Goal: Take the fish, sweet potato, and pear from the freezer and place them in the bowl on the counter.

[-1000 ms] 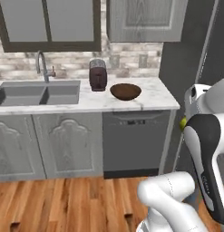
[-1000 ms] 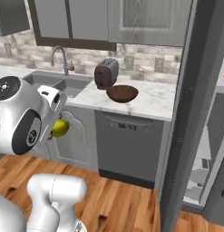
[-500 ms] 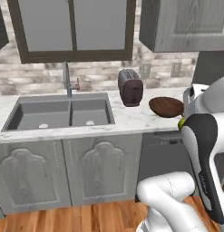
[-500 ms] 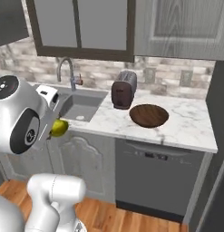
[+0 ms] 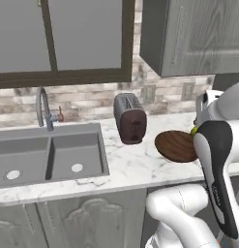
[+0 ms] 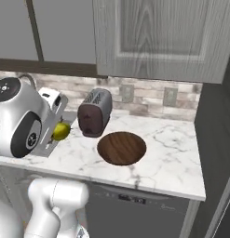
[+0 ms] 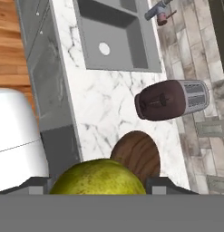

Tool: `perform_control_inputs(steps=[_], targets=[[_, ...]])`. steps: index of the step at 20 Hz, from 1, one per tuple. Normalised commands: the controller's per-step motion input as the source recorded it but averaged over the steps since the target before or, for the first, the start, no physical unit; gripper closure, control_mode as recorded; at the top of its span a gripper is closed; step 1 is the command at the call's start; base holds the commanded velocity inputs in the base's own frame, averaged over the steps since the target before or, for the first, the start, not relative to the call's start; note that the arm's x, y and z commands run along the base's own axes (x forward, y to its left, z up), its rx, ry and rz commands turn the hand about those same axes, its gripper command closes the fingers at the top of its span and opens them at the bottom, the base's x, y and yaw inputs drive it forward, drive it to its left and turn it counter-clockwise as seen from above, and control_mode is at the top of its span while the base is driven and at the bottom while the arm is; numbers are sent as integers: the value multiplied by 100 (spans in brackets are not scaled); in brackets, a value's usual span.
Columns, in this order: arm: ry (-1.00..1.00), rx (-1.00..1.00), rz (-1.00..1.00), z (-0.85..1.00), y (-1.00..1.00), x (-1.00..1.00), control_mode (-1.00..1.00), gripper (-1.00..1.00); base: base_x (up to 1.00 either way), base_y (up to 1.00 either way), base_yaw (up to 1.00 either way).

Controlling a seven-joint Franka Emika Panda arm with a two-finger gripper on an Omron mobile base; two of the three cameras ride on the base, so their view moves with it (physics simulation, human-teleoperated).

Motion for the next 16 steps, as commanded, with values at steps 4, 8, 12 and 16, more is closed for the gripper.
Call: perform_control_inputs(steps=[4,8,12,16], targets=[[0,0,0,0,0,0,100,100,76,-2,-24],[0,0,0,0,0,0,100,100,95,30,-30],[0,0,0,0,0,0,100,100,84,9,-32],[0,0,0,0,0,0,100,100,70,9,-36]])
